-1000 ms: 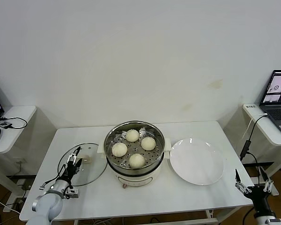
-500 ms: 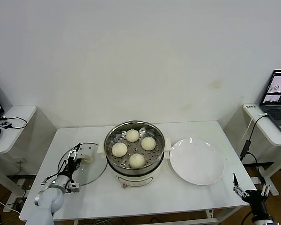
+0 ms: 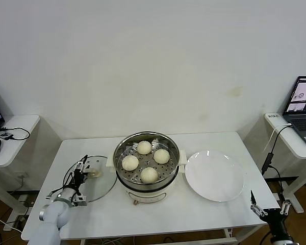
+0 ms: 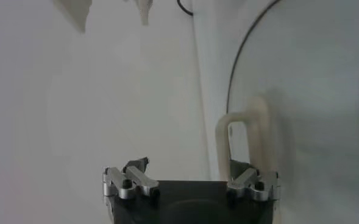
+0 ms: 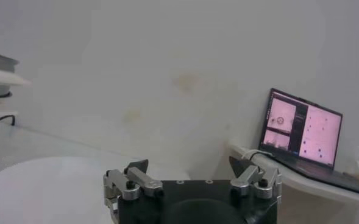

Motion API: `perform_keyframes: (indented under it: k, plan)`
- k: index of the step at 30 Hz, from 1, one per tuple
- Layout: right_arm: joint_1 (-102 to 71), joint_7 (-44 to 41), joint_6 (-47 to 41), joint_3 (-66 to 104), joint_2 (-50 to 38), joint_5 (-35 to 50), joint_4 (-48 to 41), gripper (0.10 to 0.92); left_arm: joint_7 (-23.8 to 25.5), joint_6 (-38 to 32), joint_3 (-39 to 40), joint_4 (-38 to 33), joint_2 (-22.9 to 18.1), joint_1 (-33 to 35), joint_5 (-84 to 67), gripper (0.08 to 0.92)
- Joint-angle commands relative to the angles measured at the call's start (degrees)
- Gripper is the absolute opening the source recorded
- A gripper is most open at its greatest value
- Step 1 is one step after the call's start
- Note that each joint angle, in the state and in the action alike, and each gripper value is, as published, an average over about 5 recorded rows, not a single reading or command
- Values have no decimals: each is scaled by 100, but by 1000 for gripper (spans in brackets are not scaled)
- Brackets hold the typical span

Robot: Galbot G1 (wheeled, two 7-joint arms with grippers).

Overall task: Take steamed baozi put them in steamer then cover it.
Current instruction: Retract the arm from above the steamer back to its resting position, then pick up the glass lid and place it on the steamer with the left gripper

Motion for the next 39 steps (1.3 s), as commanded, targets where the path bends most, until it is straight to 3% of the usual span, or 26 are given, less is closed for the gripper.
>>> perform_keyframes:
  k: [1,12,18,22,33,39]
  plan:
    - [10,-4,13,-10,1,-4,-37,823,-70,-38,12,230,-40,-93,4,654]
    - [35,-14,14,-30,-27,-7,-56,823,-326,-37,-73,53,-88,142,-48,334]
    - [73,-21,13,-130,-58,-36,-57,823,-447,249,-299,-660,9,585,-140,172]
    - [97,-21,13,-197,-102,-36,-44,823,-174,808,-503,-1530,182,979,-301,144]
    - [147,-27,38,-390,-196,-30,-42,823,1186,2029,-1468,-3919,791,2105,-1393,144]
    - [187,-38,62,-473,-212,-73,-67,823,1607,2548,-1334,-4938,1083,2337,-2035,144]
